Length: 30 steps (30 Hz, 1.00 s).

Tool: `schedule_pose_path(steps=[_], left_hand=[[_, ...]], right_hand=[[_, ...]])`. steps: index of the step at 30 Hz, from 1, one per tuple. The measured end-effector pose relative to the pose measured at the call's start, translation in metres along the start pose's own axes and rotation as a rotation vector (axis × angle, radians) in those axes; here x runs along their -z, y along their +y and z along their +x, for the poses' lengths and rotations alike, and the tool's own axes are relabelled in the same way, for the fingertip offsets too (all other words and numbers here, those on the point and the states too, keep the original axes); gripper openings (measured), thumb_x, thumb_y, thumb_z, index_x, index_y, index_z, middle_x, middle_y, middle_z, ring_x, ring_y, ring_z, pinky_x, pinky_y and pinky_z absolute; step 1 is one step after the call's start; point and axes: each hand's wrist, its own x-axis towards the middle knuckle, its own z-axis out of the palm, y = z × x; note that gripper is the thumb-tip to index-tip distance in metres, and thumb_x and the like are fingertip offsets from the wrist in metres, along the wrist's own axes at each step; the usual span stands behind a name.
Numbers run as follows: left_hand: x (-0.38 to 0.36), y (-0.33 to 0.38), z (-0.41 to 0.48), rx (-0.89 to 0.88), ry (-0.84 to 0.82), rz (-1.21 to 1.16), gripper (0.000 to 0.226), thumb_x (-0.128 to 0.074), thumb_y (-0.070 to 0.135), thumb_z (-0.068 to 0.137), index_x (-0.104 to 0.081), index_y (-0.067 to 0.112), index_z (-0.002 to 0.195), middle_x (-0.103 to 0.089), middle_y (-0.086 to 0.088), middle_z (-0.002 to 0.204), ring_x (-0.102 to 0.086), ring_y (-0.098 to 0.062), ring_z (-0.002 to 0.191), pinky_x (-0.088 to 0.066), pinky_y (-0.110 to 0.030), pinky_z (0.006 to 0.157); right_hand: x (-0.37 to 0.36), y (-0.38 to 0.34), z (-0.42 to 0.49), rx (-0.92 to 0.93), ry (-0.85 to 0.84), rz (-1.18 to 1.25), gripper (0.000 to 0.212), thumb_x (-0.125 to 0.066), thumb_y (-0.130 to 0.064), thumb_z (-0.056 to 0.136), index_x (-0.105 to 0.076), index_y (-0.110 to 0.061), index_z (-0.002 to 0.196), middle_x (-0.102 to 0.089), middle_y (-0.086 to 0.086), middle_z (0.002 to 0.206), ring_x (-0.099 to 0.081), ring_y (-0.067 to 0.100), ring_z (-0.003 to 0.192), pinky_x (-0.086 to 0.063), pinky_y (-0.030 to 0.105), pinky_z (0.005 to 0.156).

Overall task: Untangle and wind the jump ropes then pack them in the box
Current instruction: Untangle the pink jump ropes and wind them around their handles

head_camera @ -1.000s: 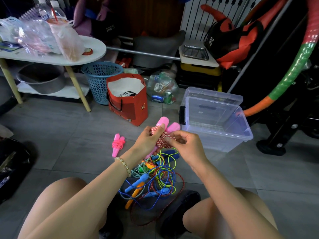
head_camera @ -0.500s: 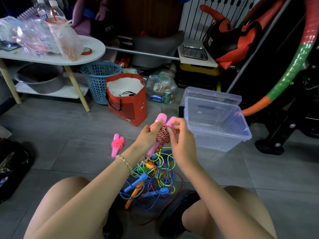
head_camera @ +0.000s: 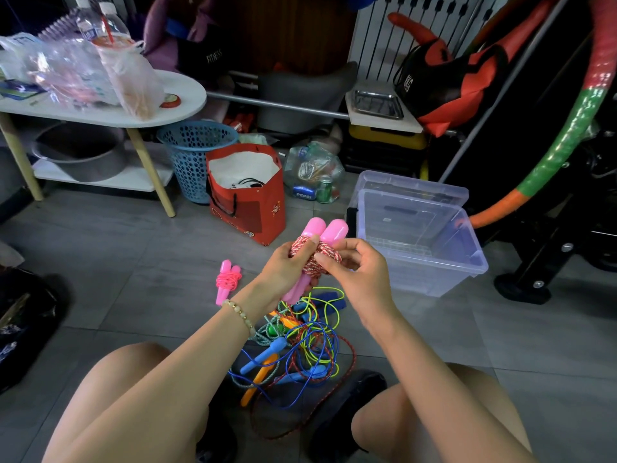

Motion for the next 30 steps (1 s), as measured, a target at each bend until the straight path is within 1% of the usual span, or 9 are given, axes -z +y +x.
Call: schedule_pose_path(steps=[5,9,13,16,18,22,24,27,30], left_hand=[[-0.007,-0.004,0.001,0.021,0.074,-0.071,0.053,-0.052,0.041,0.094,-0.048,-0.008,0.114,-0.057,-0.007,0.057,-0.052,-0.013,0.038,-0.043,-0.021,0.038],[-0.008,-0.002,0.003,0.019,0.086,-0.072,0.056,-0.051,0.042,0.094,-0.046,-0.008,0.118,-0.058,-0.007,0.059,-0.053,-0.012,0.038,-0.043,-0.021,0.038],[-0.008,0.0,0.004,0.028,0.096,-0.081,0.057,-0.05,0.043,0.094,-0.045,-0.008,0.119,-0.057,-0.008,0.059,-0.053,-0.012,0.037,-0.043,-0.021,0.037],[-0.01,0.001,0.003,0.044,0.1,-0.058,0.056,-0.047,0.045,0.095,-0.042,-0.004,0.12,-0.057,-0.009,0.061,-0.053,-0.013,0.036,-0.043,-0.022,0.037],[-0.01,0.003,0.0,0.049,0.12,-0.052,0.052,-0.046,0.046,0.095,-0.043,0.001,0.121,-0.059,-0.01,0.068,-0.053,-0.013,0.037,-0.044,-0.023,0.038],[-0.005,0.009,-0.004,0.073,0.131,-0.07,0.046,-0.045,0.05,0.094,-0.05,0.011,0.119,-0.063,-0.011,0.079,-0.056,-0.015,0.045,-0.046,-0.021,0.041],[-0.002,0.01,-0.004,0.097,0.092,-0.104,0.045,-0.041,0.051,0.096,-0.055,0.01,0.109,-0.063,-0.009,0.07,-0.056,-0.015,0.044,-0.046,-0.02,0.042],[0.003,0.014,-0.01,0.158,-0.012,-0.191,0.052,-0.036,0.051,0.097,-0.059,0.007,0.084,-0.058,-0.006,0.051,-0.053,-0.014,0.039,-0.044,-0.02,0.043],[0.004,0.011,-0.011,0.164,-0.047,-0.158,0.053,-0.034,0.052,0.097,-0.058,0.007,0.082,-0.058,-0.005,0.049,-0.054,-0.013,0.039,-0.044,-0.018,0.042]], right_hand=[[-0.004,0.003,0.0,-0.016,0.087,-0.029,0.015,-0.08,-0.013,0.072,-0.068,-0.015,0.081,-0.064,-0.002,0.07,-0.055,0.001,0.058,-0.048,0.014,0.059],[-0.005,0.007,0.004,0.029,0.137,-0.133,0.013,-0.078,-0.021,0.075,-0.073,-0.018,0.086,-0.062,0.005,0.085,-0.051,0.004,0.066,-0.042,0.01,0.061],[-0.004,0.006,0.002,0.237,0.182,-0.285,0.011,-0.07,-0.02,0.084,-0.074,-0.017,0.093,-0.067,0.0,0.085,-0.058,-0.002,0.075,-0.039,0.005,0.068],[-0.005,0.008,0.004,0.36,0.189,-0.496,0.015,-0.061,-0.023,0.09,-0.072,-0.016,0.098,-0.069,-0.001,0.09,-0.06,0.008,0.083,-0.043,0.015,0.073],[-0.007,0.009,0.005,0.381,0.181,-0.522,0.015,-0.058,-0.02,0.092,-0.069,-0.014,0.099,-0.069,0.0,0.091,-0.062,0.013,0.085,-0.047,0.025,0.076],[-0.016,0.005,0.0,0.449,0.139,-0.453,0.012,-0.053,-0.015,0.093,-0.059,-0.012,0.103,-0.065,-0.004,0.096,-0.061,0.011,0.092,-0.046,0.02,0.08],[-0.017,0.001,-0.001,0.465,0.077,-0.394,0.008,-0.054,-0.014,0.093,-0.054,-0.013,0.101,-0.062,-0.007,0.094,-0.06,0.009,0.093,-0.047,0.024,0.082],[-0.011,0.002,0.006,0.426,-0.066,-0.35,0.006,-0.055,-0.018,0.091,-0.052,-0.023,0.092,-0.06,-0.008,0.09,-0.06,0.017,0.094,-0.048,0.04,0.087],[-0.004,0.005,0.01,0.396,-0.122,-0.391,0.007,-0.055,-0.03,0.088,-0.053,-0.037,0.087,-0.06,-0.014,0.089,-0.058,0.022,0.096,-0.046,0.047,0.087]])
